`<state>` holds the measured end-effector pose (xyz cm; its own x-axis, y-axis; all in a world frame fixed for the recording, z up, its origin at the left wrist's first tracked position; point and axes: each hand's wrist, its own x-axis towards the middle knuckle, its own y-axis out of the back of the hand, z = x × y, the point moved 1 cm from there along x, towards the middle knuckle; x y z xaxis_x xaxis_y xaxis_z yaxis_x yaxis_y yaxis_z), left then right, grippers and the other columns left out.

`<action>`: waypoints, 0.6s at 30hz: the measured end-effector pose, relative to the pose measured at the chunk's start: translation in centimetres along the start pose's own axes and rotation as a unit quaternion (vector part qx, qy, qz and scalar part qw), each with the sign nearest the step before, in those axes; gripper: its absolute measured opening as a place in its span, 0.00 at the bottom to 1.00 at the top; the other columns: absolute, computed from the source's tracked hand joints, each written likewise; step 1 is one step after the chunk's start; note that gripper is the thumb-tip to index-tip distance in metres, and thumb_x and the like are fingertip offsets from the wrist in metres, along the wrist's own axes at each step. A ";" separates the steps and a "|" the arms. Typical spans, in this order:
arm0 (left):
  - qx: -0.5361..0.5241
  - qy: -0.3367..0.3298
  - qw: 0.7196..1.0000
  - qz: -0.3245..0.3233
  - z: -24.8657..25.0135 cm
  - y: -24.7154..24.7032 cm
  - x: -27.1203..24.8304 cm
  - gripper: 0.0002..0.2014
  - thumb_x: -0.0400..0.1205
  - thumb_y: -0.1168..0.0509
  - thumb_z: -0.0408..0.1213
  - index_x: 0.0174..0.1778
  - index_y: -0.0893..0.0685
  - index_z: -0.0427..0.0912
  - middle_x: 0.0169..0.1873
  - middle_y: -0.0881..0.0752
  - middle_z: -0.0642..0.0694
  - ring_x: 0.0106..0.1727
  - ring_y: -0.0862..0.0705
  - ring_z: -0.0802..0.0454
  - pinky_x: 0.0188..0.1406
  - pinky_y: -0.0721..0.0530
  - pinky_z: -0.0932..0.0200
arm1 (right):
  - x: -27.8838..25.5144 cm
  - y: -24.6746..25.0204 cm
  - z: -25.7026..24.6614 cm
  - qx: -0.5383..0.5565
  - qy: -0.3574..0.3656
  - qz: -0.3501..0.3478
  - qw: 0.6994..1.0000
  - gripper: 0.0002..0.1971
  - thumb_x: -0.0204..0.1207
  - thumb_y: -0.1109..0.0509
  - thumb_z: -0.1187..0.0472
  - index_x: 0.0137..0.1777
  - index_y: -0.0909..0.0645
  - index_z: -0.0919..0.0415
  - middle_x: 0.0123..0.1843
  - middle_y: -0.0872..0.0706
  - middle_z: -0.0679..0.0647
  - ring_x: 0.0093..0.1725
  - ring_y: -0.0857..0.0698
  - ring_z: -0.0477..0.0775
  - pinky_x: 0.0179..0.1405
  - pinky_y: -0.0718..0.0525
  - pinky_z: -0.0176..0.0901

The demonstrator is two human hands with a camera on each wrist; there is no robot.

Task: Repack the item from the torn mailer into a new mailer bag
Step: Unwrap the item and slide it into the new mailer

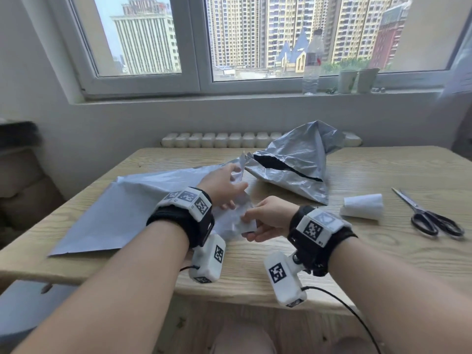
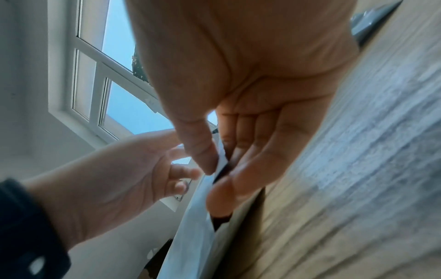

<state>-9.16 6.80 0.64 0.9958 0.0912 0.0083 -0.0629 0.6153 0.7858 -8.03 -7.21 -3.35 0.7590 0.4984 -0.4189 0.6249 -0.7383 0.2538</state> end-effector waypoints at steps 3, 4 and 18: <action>0.004 0.004 0.999 -0.038 -0.3 0.6 -1.3 0.11 0.74 0.25 0.36 0.49 0.18 0.44 0.43 0.13 0.46 0.33 0.15 0.54 0.29 0.15 0.59 | -0.4 -0.2 -0.2 0.024 -0.009 0.011 1.000 0.14 0.82 0.36 0.57 0.57 0.20 0.68 0.33 0.12 0.58 0.21 0.14 0.45 0.23 0.17 0.34; 0.017 0.010 0.996 -0.084 -0.3 0.6 -1.8 0.12 0.71 0.22 0.35 0.45 0.18 0.44 0.40 0.13 0.47 0.34 0.16 0.55 0.28 0.16 0.61 | -0.5 -0.2 -0.3 0.037 -0.010 0.016 0.999 0.15 0.82 0.37 0.57 0.58 0.20 0.68 0.34 0.12 0.58 0.22 0.14 0.46 0.24 0.16 0.34; 0.039 0.007 0.994 -0.106 -0.1 0.5 -3.0 0.02 0.74 0.29 0.29 0.40 0.11 0.37 0.34 0.09 0.42 0.33 0.11 0.56 0.37 0.11 0.62 | -2.1 0.5 -1.3 0.043 -0.009 0.033 0.998 0.12 0.79 0.41 0.66 0.48 0.16 0.67 0.40 0.10 0.57 0.37 0.12 0.51 0.43 0.14 0.43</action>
<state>-12.18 6.91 0.96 0.9852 -0.0231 -0.1696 0.1533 0.5597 0.8144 -9.06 -7.97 -1.23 0.7947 0.4390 -0.4191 0.5543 -0.8063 0.2064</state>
